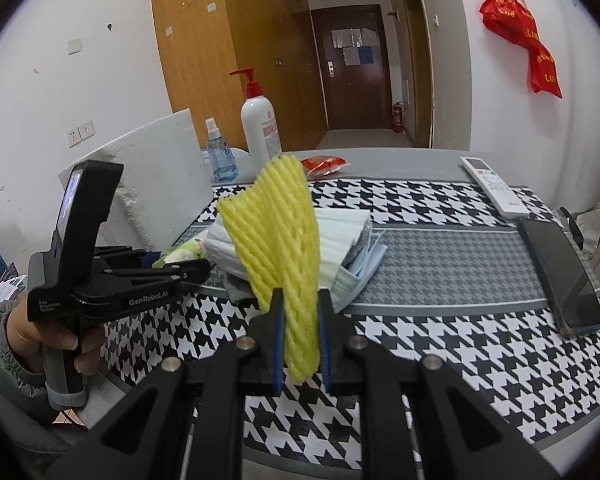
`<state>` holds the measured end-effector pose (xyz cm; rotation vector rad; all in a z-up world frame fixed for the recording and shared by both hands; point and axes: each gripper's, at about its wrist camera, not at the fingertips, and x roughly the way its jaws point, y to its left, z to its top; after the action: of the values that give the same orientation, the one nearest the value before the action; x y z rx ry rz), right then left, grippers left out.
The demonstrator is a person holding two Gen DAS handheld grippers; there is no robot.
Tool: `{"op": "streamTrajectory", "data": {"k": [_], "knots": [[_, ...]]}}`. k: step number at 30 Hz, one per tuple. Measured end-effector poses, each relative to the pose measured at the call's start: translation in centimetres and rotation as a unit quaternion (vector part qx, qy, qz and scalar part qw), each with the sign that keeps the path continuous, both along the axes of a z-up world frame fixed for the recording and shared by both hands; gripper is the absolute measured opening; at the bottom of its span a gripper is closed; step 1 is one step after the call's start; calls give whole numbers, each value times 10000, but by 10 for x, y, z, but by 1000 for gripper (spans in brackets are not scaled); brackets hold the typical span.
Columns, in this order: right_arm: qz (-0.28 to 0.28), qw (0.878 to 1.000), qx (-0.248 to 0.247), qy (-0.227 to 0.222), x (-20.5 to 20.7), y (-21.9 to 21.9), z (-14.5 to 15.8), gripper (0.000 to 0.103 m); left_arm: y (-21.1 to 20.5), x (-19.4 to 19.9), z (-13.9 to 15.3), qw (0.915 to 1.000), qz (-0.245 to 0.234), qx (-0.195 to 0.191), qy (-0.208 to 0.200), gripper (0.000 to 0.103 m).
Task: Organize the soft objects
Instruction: 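Lift the yellow net with the right gripper while the left gripper grasps the green packet, then carry the yellow net and green packet toward the white foam box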
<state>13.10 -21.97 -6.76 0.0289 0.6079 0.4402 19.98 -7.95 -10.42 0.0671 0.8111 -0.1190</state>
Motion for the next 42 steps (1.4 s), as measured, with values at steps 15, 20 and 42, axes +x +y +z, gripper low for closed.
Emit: {"op": "streamTrajectory", "data": {"k": [15,20,42], "knots": [[-37,9999,-28,-129,-14,13,10,18,18,-37,25,9986,47,-143,-498,33],[-11,9998,-32,-201,-18,16,15,18,22,-49,33,9977,47,-209,-640,33],[284,9984,-89,-476,-22,41,39,18,49,-89,60,9924,222,-336,-1164,33]]}}
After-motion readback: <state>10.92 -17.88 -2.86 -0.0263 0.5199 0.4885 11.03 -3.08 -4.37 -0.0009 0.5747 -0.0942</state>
